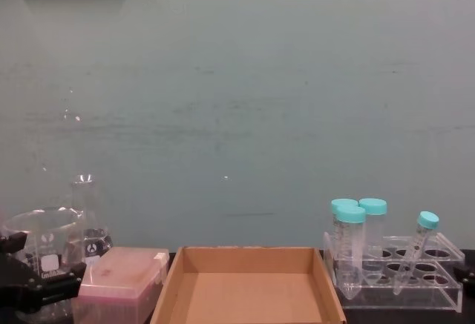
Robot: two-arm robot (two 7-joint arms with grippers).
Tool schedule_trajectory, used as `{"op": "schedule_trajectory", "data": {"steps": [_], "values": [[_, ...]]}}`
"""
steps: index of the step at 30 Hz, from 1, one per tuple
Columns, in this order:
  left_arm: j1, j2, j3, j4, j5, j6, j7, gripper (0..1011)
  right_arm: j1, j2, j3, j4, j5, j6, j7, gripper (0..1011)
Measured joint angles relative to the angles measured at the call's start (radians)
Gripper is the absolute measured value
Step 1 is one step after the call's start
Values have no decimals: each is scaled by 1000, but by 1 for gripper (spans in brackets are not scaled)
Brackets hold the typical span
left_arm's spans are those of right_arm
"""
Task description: Use the right hand to move the test tube from the test tube rack into the box.
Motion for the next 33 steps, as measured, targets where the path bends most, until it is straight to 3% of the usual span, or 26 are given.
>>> {"op": "schedule_trajectory", "data": {"steps": [33], "values": [[0,0,0,0,0,0,0,1000,0,0,0,0,0,0,0,1002]]}}
